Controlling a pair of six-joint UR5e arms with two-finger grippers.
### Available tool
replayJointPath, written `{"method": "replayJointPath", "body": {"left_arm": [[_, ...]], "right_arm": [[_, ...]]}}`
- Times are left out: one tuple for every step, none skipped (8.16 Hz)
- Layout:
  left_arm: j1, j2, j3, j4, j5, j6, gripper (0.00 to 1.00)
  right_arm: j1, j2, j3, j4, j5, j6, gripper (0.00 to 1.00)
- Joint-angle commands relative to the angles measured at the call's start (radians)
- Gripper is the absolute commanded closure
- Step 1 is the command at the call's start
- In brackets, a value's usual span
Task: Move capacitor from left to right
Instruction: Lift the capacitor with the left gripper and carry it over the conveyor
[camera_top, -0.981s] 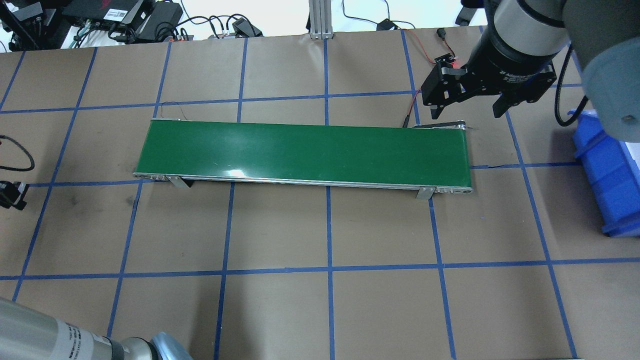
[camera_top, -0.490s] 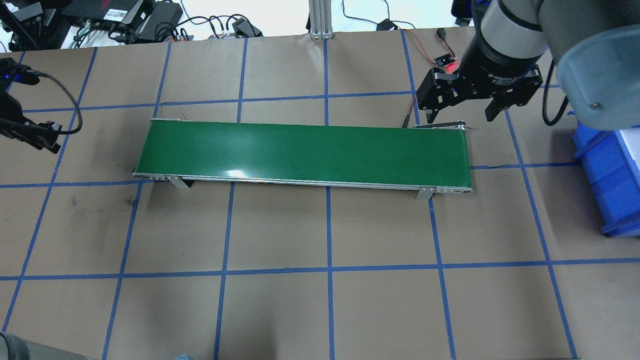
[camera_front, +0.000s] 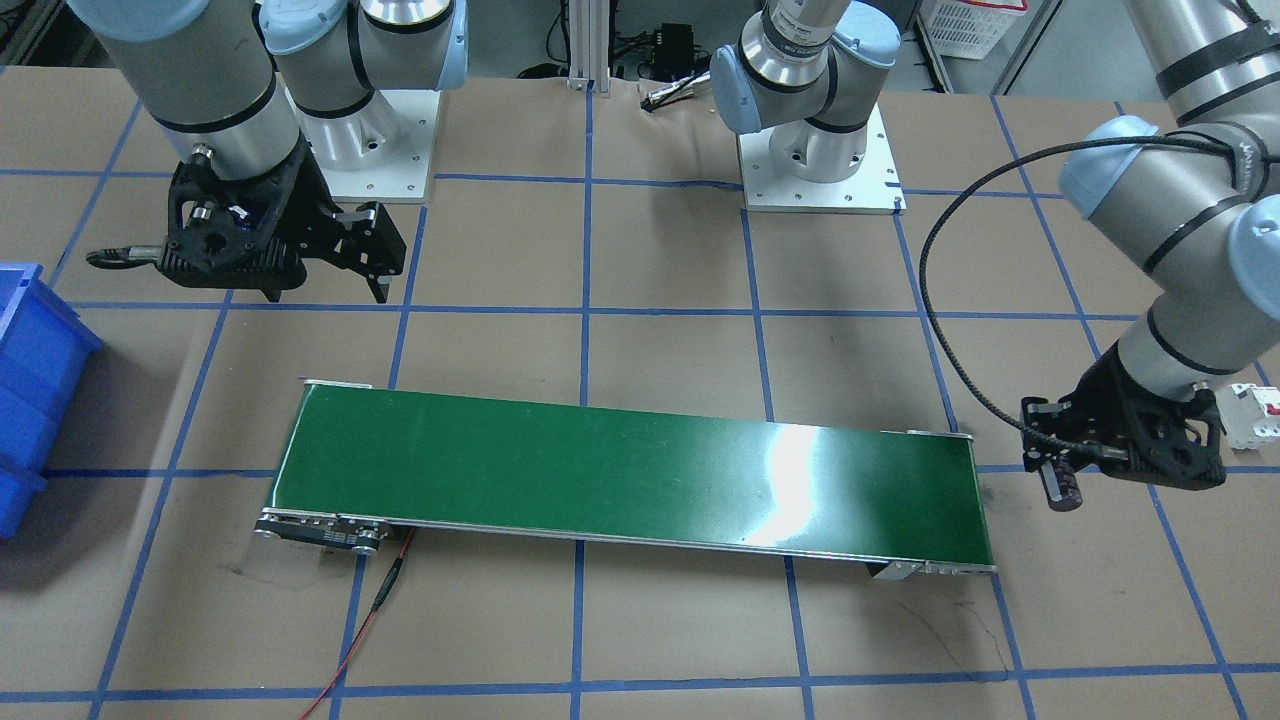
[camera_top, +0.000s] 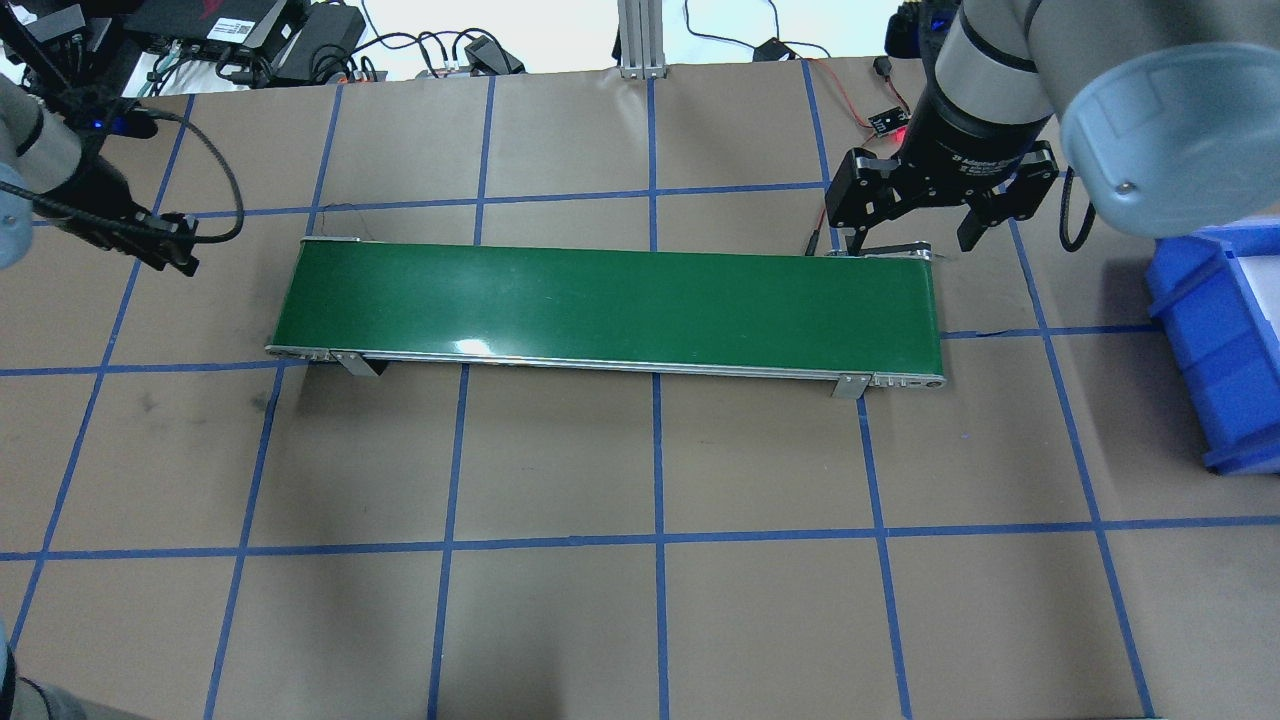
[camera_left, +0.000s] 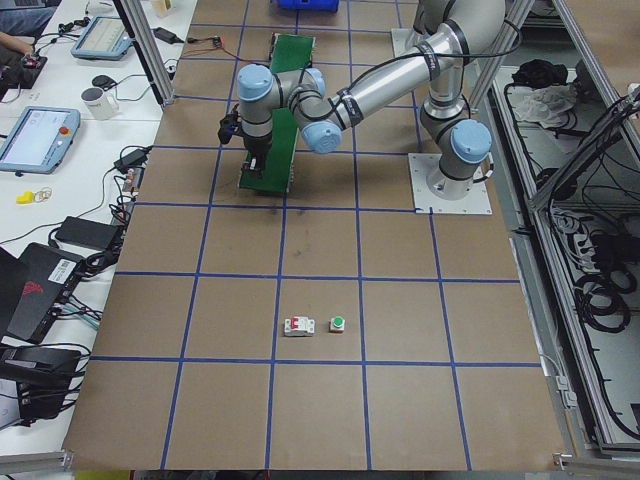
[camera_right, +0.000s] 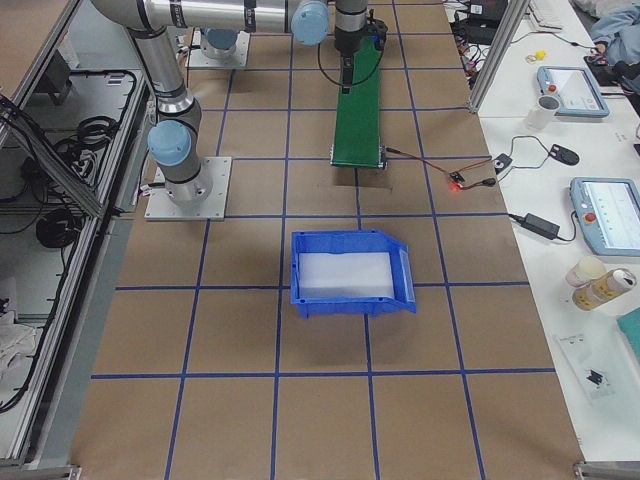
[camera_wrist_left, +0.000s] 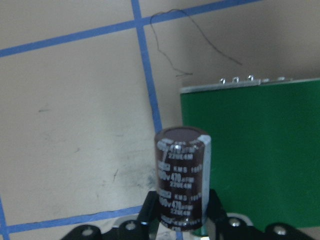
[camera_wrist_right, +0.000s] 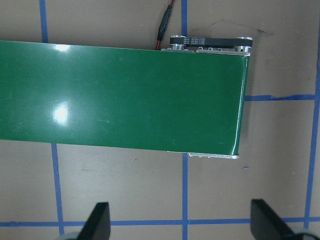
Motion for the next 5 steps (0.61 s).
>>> {"method": "replayJointPath", "body": {"left_arm": [[-0.069,-0.078,0.001,0.116,-0.065,-0.141,1.0],[-0.071,-0.101,0.001,0.116,-0.083,-0.161,1.0],[-0.071,-0.115,-0.002,0.104,-0.074,-0.181,1.0],[-0.071,-0.132,-0.003,0.102,-0.072,-0.182,1.0],[-0.071,-0.135,-0.006,0.092,-0.071,-0.183,1.0]], "right_arm": [[-0.002,0.023,0.004,-0.01,-0.004,-0.011,0.0],[-0.002,0.031,0.004,-0.007,-0.009,-0.012,0.0],[-0.002,0.034,0.005,-0.004,-0.016,-0.012,0.0],[-0.002,0.043,0.01,-0.005,-0.015,-0.011,0.0],[-0.002,0.054,0.01,-0.007,-0.013,-0.011,0.0]]}}
